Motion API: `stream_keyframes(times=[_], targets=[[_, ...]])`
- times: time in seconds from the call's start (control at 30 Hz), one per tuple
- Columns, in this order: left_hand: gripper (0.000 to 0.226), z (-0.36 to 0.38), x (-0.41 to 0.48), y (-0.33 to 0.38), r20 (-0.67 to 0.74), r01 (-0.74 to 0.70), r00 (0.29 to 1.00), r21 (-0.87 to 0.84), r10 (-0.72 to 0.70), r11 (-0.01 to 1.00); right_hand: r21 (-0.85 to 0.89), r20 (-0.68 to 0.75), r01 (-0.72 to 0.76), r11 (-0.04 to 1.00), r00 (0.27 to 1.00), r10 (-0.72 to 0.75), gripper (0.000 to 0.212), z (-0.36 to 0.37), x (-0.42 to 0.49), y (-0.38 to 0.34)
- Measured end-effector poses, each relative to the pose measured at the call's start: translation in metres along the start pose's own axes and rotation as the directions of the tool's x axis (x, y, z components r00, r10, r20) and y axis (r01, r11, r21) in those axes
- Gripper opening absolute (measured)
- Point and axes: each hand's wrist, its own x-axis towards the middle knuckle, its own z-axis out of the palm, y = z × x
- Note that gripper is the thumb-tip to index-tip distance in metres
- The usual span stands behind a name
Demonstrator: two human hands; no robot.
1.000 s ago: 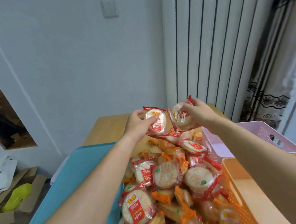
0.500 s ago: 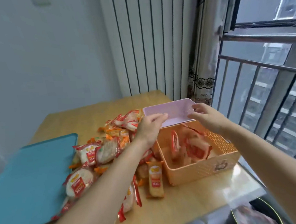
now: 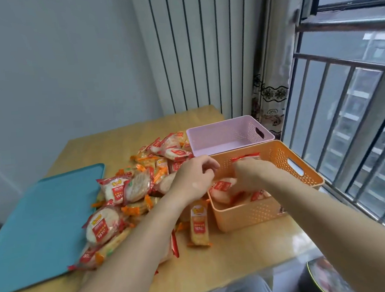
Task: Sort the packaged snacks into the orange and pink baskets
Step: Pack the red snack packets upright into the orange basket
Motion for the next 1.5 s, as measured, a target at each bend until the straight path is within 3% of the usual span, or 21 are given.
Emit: stream_keyframes(times=[0.1,0.2,0.33,0.4,0.47,0.53,0.57,0.6,0.67,0.7,0.8,0.9,1.0,1.17,1.3,1.5], targets=[[0.025,-0.001,-0.001,-0.001,-0.011,-0.024,1.0,-0.026,0.024,0.999,0.048,-0.011,0.018,0.999,1.0,-0.018,0.05,0.0,0.003,0.001],[0.027,-0.002,-0.004,-0.001,-0.015,-0.064,0.998,-0.034,0.063,0.997,0.277,-0.122,0.073,0.958,0.992,-0.04,0.049,-0.006,0.006,0.007],[0.064,0.002,-0.006,-0.002,0.032,-0.118,0.993,0.162,0.114,0.98,0.47,-0.303,0.239,0.849,0.948,-0.099,0.046,-0.017,0.005,0.012],[0.071,0.002,-0.004,0.001,0.043,-0.096,0.995,0.141,0.091,0.985,0.485,-0.369,0.339,0.806,0.915,-0.163,0.043,-0.019,0.005,0.013],[0.062,0.002,0.0,0.005,0.022,-0.075,0.997,0.064,0.074,0.995,0.547,-0.391,0.391,0.741,0.901,-0.187,0.044,-0.019,0.003,0.013],[0.05,0.002,0.003,0.008,-0.035,-0.059,0.997,0.099,0.063,0.993,0.633,-0.412,0.398,0.664,0.899,-0.147,0.046,-0.018,0.002,0.017],[0.047,0.002,0.004,0.009,-0.072,-0.053,0.995,0.141,0.064,0.989,0.618,-0.441,0.372,0.693,0.893,-0.086,0.043,-0.017,0.002,0.02],[0.046,0.002,0.004,0.009,-0.105,-0.052,0.992,0.173,0.071,0.983,0.538,-0.479,0.301,0.787,0.878,-0.008,0.036,-0.017,0.003,0.024],[0.053,0.002,0.003,0.01,-0.128,-0.061,0.988,0.22,0.091,0.974,0.33,-0.501,0.06,0.942,0.857,0.121,0.018,-0.016,0.003,0.034],[0.056,0.002,0.003,0.011,-0.12,-0.068,0.988,0.248,0.1,0.966,0.244,-0.461,-0.05,0.968,0.873,0.161,0.012,-0.016,0.002,0.037],[0.044,0.006,-0.001,0.017,-0.107,-0.072,0.987,0.382,0.122,0.921,0.149,-0.281,-0.197,0.969,0.931,0.232,0.027,-0.007,0.002,0.035],[0.029,0.012,-0.001,0.021,-0.178,-0.046,0.97,0.536,0.166,0.843,0.195,-0.258,-0.236,0.952,0.924,0.282,0.047,0.004,0.005,0.031],[0.032,0.015,0.0,0.022,-0.205,0.029,0.97,0.625,0.128,0.78,0.24,-0.266,-0.288,0.927,0.899,0.348,0.063,0.01,0.005,0.031],[0.057,0.018,0.001,0.022,-0.162,0.112,0.987,0.737,0.014,0.666,0.429,-0.185,-0.276,0.86,0.905,0.382,0.085,0.006,0.003,0.039],[0.066,0.018,0.004,0.022,-0.139,0.14,0.989,0.785,-0.049,0.603,0.411,-0.204,-0.116,0.904,0.955,0.216,0.028,0.001,-0.001,0.036],[0.066,0.014,0.004,0.027,-0.097,0.128,0.992,0.747,-0.084,0.652,0.505,-0.304,0.03,0.862,0.942,0.145,0.029,-0.001,-0.006,0.001]])
